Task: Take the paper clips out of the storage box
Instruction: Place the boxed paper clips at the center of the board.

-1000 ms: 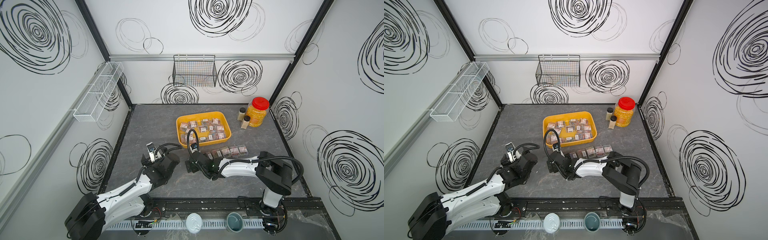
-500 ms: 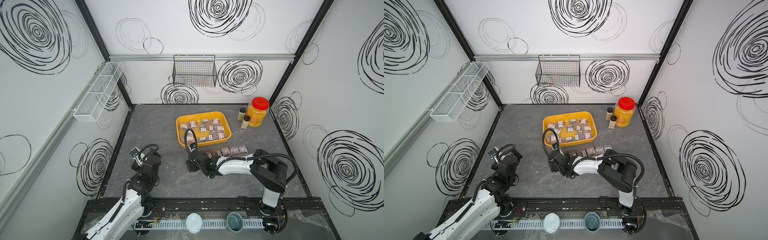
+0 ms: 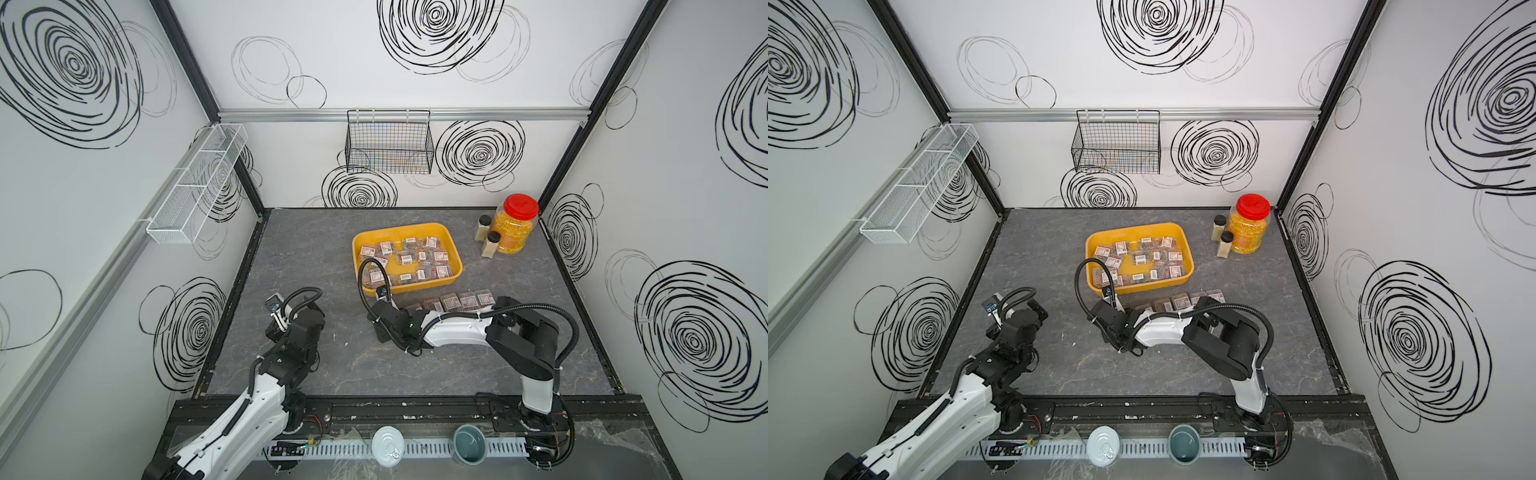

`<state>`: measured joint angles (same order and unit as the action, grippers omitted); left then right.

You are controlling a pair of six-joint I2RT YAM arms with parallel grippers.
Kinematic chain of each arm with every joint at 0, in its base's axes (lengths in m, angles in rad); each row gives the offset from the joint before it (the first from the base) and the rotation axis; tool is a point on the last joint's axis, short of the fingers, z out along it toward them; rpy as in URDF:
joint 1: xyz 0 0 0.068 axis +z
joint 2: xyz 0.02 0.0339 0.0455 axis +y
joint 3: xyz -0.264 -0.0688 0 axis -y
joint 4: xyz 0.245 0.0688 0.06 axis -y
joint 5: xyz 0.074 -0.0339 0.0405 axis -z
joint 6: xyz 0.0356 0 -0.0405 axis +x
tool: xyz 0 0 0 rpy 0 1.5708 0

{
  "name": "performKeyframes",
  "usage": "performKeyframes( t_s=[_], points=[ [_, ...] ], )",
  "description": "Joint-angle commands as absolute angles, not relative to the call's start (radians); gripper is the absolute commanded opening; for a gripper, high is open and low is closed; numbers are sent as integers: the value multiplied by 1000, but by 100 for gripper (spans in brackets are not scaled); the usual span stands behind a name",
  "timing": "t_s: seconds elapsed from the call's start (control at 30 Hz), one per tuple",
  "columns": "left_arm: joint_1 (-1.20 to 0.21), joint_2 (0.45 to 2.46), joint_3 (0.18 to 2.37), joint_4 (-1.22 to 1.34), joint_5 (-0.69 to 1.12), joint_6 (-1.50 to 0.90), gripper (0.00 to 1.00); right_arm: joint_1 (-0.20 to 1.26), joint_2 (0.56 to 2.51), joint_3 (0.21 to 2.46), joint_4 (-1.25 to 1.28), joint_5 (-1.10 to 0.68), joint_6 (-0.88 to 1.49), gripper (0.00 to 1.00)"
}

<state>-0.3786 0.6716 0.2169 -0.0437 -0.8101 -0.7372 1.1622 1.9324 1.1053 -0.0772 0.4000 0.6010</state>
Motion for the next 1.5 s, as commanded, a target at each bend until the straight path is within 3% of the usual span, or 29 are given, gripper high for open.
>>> performKeyframes(
  t_s=[0.0, 0.47, 1.47],
  points=[
    [-378, 657, 236, -19, -824, -746, 99, 1191, 1930, 1119, -146, 479, 664, 57],
    [-384, 641, 230, -22, -831, -749, 99, 1130, 1898, 1058, -107, 454, 698, 54],
    [-416, 649, 233, -24, -868, -749, 99, 1028, 1824, 961, -72, 425, 670, 59]
  ],
)
